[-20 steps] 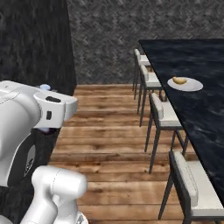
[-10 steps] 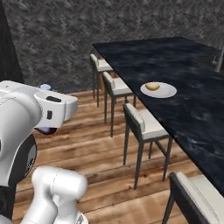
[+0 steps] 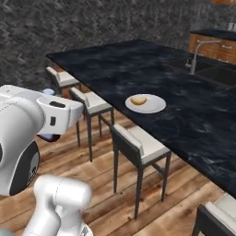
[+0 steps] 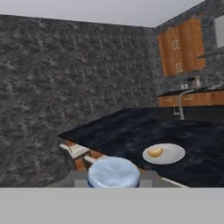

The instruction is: Move the hot dog bun to the plate on the dining table and place the condiment next to that plate. Then navigate to the fridge and take the sausage and place it on the plate as well.

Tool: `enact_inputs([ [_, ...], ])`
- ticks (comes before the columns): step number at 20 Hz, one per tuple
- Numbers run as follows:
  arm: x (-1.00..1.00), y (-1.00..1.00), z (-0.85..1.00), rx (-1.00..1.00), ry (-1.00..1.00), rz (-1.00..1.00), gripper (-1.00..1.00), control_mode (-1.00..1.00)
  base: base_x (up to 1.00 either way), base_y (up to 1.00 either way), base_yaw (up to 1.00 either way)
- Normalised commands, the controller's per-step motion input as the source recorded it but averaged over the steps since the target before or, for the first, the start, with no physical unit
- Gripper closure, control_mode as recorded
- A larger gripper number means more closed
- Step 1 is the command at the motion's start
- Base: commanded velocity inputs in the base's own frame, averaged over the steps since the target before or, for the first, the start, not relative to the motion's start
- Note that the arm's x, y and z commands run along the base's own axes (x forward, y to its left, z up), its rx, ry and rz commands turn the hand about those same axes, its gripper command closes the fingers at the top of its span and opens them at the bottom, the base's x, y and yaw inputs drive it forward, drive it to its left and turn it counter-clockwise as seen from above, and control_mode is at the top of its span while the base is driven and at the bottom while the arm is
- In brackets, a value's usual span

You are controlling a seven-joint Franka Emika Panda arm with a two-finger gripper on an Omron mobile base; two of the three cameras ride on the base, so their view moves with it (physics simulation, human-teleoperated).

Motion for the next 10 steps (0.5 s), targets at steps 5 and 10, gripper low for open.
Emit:
enact_inputs([
  [5,0.00,0.00,0.00,0.00,0.00,0.00,1.00,1.00,1.00,0.66,-0.54],
  [10,0.00,0.00,0.00,0.00,0.00,0.00,1.00,1.00,1.00,0.47,-0.58],
])
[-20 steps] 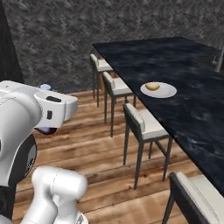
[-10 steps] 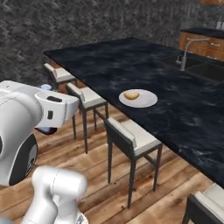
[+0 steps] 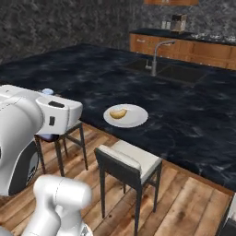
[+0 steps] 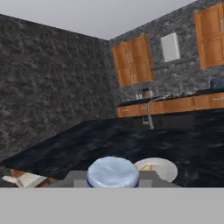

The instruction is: Move the hot dog bun to the plate on the dining table and place the condiment next to that plate. Then navigate to the fridge and take the sausage and place it on the plate as well.

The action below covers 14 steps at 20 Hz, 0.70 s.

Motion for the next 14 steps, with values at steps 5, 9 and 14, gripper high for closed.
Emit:
enact_inputs([
  [5,0.00,0.00,0.00,0.00,0.00,0.00,1.00,1.00,1.00,0.34,-0.58],
  [9,0.00,0.00,0.00,0.00,0.00,0.00,1.00,1.00,1.00,0.31,-0.56],
  [14,0.00,0.00,0.00,0.00,0.00,0.00,1.00,1.00,0.99,0.22,-0.52],
])
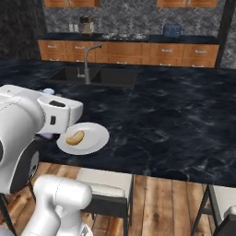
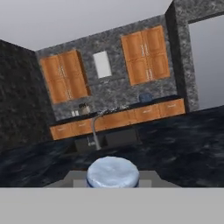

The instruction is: Move the hot dog bun to the plate on the dining table and place the condiment next to that plate. Then navigate to the fridge and take the sausage and place it on the plate as well.

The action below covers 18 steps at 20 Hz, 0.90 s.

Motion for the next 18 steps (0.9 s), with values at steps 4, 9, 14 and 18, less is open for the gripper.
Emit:
enact_inputs([
  [4,0.77,-0.13,-0.32,-0.05,-0.06,0.05,1.00,-1.00,0.00,0.00,0.00],
  [9,0.38,-0.30,-0.54,-0.09,-0.11,0.56,1.00,-1.00,0.00,0.00,0.00],
  [14,0.24,-0.14,-0.55,-0.17,-0.01,0.54,1.00,-1.00,0.00,0.00,0.00],
  [18,0.46,-0.15,-0.55,-0.14,0.00,0.33,1.00,-1.00,0.00,0.00,0.00],
])
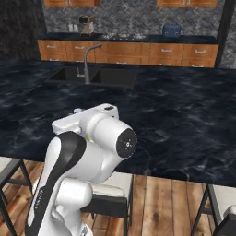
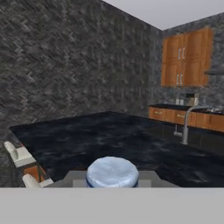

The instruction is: Move the hot dog bun to the plate on the dining table and place the condiment next to that plate. Then navigate to the fridge and take the sausage and place it on the plate as well.

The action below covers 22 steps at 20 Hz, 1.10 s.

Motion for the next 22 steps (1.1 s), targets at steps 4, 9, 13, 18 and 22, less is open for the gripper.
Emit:
enact_inputs([
  [4,0.57,-0.08,-0.52,-0.09,-0.06,0.13,1.00,-1.00,0.00,0.00,0.00],
  [9,0.67,0.00,-0.57,-0.06,-0.03,0.07,1.00,-1.00,0.00,0.00,0.00],
  [13,0.69,0.00,-0.55,-0.04,-0.04,0.07,1.00,-1.00,0.00,0.00,0.00],
  [18,0.68,-0.04,-0.51,-0.02,-0.05,0.09,1.00,-1.00,0.00,0.00,0.00],
  [22,0.64,-0.07,-0.44,0.00,-0.04,0.08,1.00,-1.00,0.00,0.00,0.00],
])
